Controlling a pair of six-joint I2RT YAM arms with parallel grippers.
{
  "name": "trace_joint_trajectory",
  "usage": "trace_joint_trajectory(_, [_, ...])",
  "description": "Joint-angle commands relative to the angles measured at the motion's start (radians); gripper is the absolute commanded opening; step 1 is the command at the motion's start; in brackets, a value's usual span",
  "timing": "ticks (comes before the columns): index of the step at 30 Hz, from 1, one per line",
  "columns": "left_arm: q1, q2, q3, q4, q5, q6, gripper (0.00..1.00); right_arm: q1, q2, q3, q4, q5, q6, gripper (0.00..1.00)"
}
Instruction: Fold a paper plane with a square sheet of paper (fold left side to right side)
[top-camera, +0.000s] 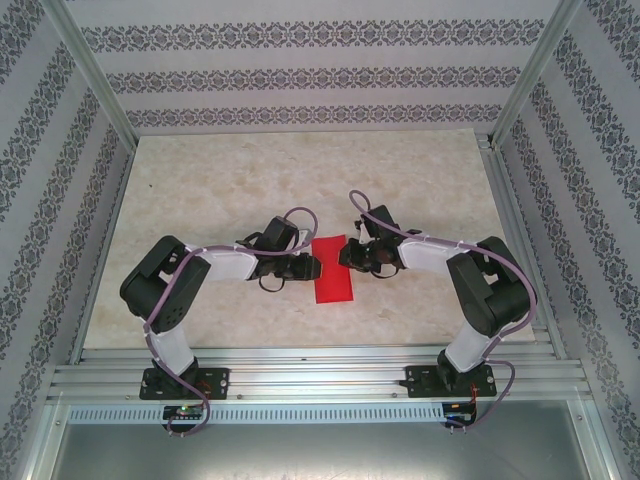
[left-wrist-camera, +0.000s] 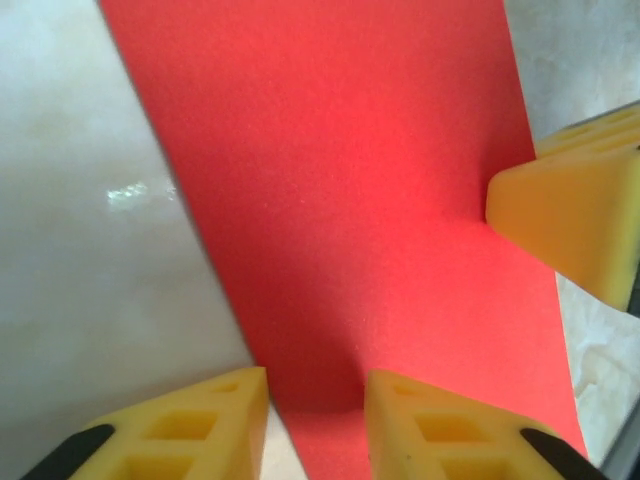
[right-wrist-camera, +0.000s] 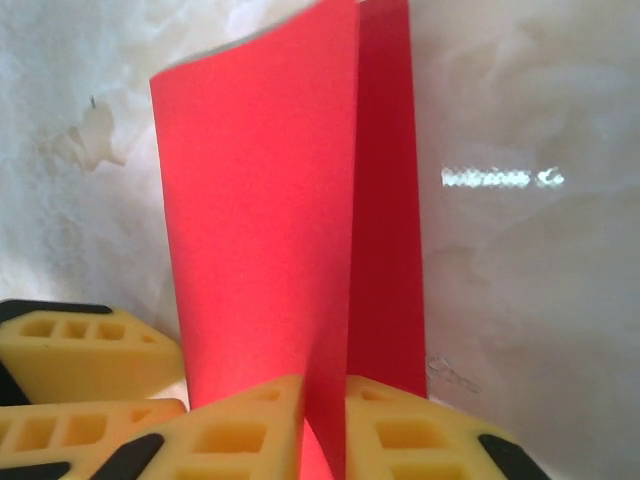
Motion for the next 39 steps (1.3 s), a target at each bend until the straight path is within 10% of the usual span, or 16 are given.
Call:
trace_joint_trajectory(1, [-0.016, -0.115, -0.042, 0.004, -0.086, 0.093, 0.38, 0.01, -0.053, -0.024, 0.032, -0.024, 0.061, 0.14])
trace_joint_trajectory(12, [-0.244, -0.381, -0.091, -0.111, -0.297, 0.339, 0.6, 0.006, -0.082, -0.004, -0.009, -0.046, 0.088, 0.07])
trace_joint_trajectory(28, [-0.45, -0.096, 0.092, -0.177, -0.544, 0.348, 0.67, 0.005, -0.074, 0.006, -0.023, -0.045, 0.081, 0.07])
trace_joint_trajectory(39, [-0.466, -0.076, 0.119, -0.218, -0.59, 0.347, 0.3, 0.003, -0.069, 0.013, -0.038, -0.037, 0.067, 0.07])
